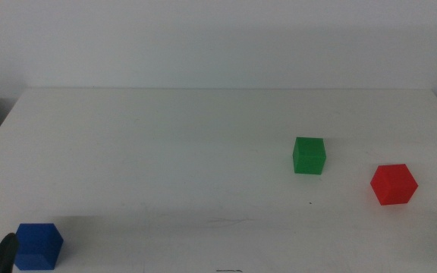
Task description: Stack red cubes first, then green, then blue cubes in a specific spot.
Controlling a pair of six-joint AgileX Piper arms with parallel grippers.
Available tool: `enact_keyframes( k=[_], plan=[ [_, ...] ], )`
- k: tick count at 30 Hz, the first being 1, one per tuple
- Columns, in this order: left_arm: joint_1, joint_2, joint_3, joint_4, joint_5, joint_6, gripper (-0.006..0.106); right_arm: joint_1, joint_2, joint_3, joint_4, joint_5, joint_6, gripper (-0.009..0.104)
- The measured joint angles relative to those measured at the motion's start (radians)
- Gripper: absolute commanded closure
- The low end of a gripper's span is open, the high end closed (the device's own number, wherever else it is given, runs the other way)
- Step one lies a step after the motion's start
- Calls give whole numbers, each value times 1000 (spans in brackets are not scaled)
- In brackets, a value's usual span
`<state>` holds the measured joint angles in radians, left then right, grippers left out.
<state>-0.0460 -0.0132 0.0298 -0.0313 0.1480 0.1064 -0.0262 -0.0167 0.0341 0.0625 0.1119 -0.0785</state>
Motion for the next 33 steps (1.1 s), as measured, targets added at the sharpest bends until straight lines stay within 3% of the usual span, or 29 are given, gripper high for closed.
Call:
enact_keyframes(
  k=[15,22,26,33],
  plan=[
    [0,0,0,0,0,1,11,0,0,0,11,28,12,1],
    [0,0,0,0,0,1,11,0,119,-72,86,60,39,1],
    [0,0,0,0,0,1,11,0,354,-261,91,216,44,1],
    [0,0,0,0,0,1,11,0,797,-735,90,707,44,1]
  ],
)
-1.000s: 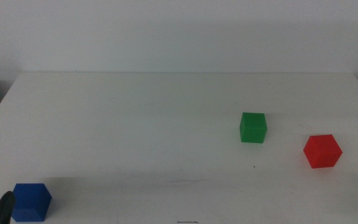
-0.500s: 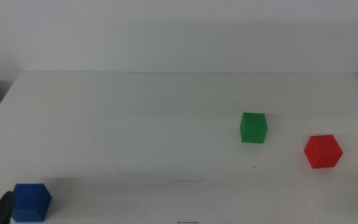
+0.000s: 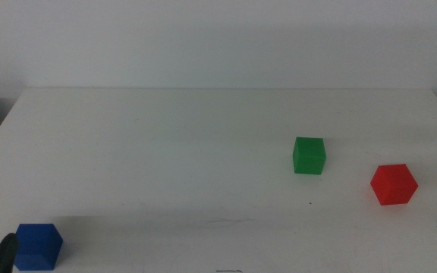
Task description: Stack red cubes first, then green, then blue cubes in a specific spot.
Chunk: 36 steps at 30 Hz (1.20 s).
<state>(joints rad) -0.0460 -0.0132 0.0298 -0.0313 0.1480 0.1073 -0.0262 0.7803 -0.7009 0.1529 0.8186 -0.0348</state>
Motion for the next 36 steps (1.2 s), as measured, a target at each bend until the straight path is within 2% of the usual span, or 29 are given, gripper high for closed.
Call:
enact_keyframes(
  k=[5,10,14,20,30,36],
  plan=[
    [0,0,0,0,0,0,11,0,214,-179,-2,100,0,1],
    [0,0,0,0,0,0,11,0,343,-217,30,49,2,1],
    [0,0,0,0,0,0,11,0,414,-239,28,-14,-38,1],
    [0,0,0,0,0,0,11,0,581,-350,-17,22,-52,1],
    [0,0,0,0,0,0,11,53,874,-479,-41,51,-52,1],
    [0,0,0,0,0,0,11,88,988,-480,-120,16,-33,1]
  ],
)
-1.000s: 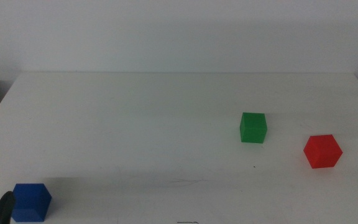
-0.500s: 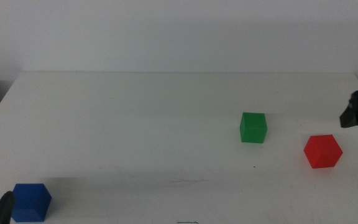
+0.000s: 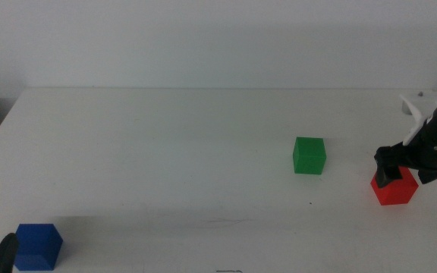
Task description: Stack red cubes first, then green, then blue cubes in a specific spot.
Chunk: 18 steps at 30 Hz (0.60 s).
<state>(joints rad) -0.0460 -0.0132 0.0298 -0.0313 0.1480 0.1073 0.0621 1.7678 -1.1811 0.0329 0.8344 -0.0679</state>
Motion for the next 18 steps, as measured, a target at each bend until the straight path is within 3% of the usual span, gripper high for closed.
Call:
enact_keyframes(
  k=[7,10,12,16,18],
  plan=[
    [0,0,0,0,0,0,11,0,79,0,-33,-64,27,2],
    [0,0,0,0,0,0,11,0,102,-1,-33,-91,29,10],
    [0,0,0,0,0,0,11,0,115,-1,-33,-111,39,28],
    [0,0,0,0,0,0,11,1,118,-2,-33,-113,78,95],
    [0,0,0,0,0,0,11,10,105,0,-33,-100,83,96]
  ],
)
